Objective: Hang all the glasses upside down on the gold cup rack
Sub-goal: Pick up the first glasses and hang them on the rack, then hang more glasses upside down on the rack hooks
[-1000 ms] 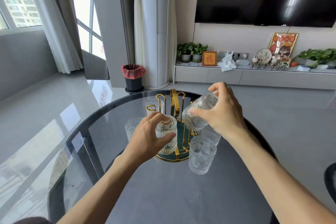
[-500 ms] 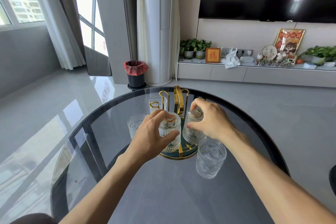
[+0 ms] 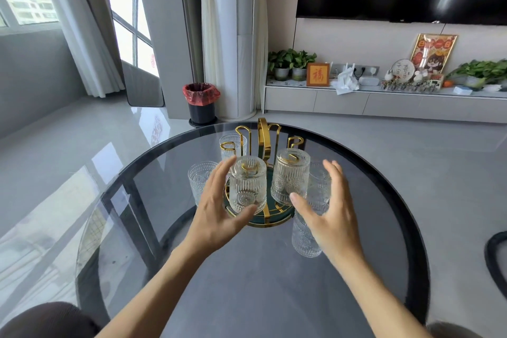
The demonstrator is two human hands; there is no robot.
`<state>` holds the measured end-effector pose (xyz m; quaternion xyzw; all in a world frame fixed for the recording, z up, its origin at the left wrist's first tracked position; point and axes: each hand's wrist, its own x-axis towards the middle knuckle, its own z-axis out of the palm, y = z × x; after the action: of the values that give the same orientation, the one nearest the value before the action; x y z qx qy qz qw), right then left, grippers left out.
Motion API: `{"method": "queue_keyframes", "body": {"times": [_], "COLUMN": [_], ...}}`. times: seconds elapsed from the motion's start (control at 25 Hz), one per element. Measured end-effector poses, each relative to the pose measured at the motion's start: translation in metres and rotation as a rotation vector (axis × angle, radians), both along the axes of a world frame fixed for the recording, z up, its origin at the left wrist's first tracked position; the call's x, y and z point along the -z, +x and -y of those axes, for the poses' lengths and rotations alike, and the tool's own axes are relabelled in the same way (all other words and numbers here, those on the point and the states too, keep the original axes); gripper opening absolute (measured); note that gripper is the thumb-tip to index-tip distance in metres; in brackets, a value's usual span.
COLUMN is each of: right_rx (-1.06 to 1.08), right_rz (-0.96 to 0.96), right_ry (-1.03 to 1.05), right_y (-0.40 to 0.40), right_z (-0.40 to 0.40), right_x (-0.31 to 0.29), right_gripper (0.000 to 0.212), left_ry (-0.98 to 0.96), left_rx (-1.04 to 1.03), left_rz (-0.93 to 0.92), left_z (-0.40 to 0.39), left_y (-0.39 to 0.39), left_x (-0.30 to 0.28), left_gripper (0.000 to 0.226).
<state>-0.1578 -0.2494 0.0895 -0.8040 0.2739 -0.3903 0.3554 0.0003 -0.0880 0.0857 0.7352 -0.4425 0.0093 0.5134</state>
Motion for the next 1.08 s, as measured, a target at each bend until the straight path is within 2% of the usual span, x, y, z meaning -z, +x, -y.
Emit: {"method": "queue_keyframes", "body": {"times": [0.08,0.16,0.24,0.32,0.4,0.48,0.64,0.76,0.92,1.08], "right_rx": [0.073,0.12,0.138,0.169,0.204,0.197,0.062,-0.013,-0.031,0.025], "right_rz": [0.044,0.004,-0.039,-0.046,0.011,0.113,0.274,0.386,0.43,0.466], "right_ry": [0.16,0.326,0.415,0.402,0.389,0.316,0.242,0.267,0.326,0.392], "right_y": [-0.017,-0.022,-0.02,-0.017,-0.019,-0.026,-0.028,-0.018,-0.008,0.0], "right_z": [-0.014,-0.023,-0.026,-0.025,-0.027,-0.03,-0.02,-0.003,0.022,0.038], "right_x": [0.032,0.054,0.067,0.07,0.067,0.058,0.019,-0.018,-0.056,-0.072], "right_gripper": [0.097,0.106,0.102,0.086,0.077,0.079,0.082,0.073,0.056,0.038], "left_ry": [-0.145,-0.192,-0.12,-0.024,0.04,0.054,0.045,0.046,-0.072,-0.25], "left_rx": [-0.106,-0.269,-0.419,-0.483,-0.485,-0.475,-0.424,-0.403,-0.381,-0.255], "left_rz": [-0.16,-0.291,-0.367,-0.452,-0.539,-0.588,-0.678,-0.68,-0.628,-0.69], "left_z": [-0.013,-0.018,-0.021,-0.022,-0.02,-0.015,0.0,0.007,-0.005,-0.03], "left_y": [-0.001,0.007,0.018,0.032,0.045,0.059,0.085,0.092,0.089,0.093], "left_x": [0.018,0.032,0.044,0.055,0.061,0.064,0.064,0.061,0.053,0.019], "left_gripper": [0.089,0.087,0.087,0.09,0.094,0.098,0.106,0.094,0.081,0.073]}}
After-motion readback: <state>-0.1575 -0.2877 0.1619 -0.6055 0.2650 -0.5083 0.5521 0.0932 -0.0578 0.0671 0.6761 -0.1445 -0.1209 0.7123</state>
